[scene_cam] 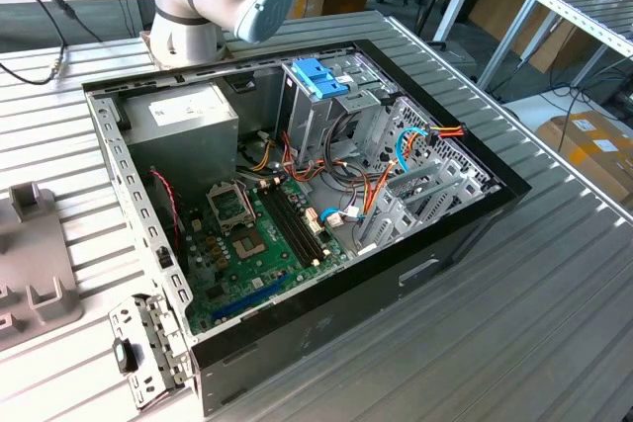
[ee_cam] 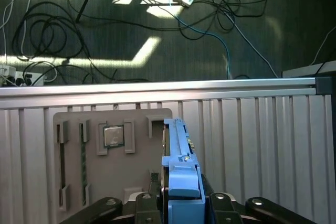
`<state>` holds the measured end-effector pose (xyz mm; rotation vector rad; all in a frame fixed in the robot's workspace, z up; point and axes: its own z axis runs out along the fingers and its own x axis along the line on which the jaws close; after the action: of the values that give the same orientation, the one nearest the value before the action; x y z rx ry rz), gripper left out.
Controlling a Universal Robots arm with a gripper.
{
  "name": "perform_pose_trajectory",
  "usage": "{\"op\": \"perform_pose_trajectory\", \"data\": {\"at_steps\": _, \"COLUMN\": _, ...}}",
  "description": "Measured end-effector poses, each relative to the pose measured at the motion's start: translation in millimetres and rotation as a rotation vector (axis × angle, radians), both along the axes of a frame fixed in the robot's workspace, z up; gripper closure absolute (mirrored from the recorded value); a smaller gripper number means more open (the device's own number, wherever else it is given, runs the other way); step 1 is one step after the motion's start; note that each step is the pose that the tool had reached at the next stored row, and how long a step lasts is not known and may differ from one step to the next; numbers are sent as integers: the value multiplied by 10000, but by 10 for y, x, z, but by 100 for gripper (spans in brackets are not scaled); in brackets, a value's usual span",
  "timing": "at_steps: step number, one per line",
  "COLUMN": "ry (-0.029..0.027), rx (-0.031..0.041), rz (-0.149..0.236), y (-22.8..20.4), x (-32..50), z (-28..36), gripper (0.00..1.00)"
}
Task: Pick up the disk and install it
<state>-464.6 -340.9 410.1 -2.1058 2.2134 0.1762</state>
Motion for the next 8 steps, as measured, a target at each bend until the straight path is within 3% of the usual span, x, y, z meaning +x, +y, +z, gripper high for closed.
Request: {"op": "perform_pose_trajectory", "data": {"at_steps": 8, "ry": 0, "rx": 38, "rz": 1, "y": 0, "x": 6, "z": 154, "gripper": 63}}
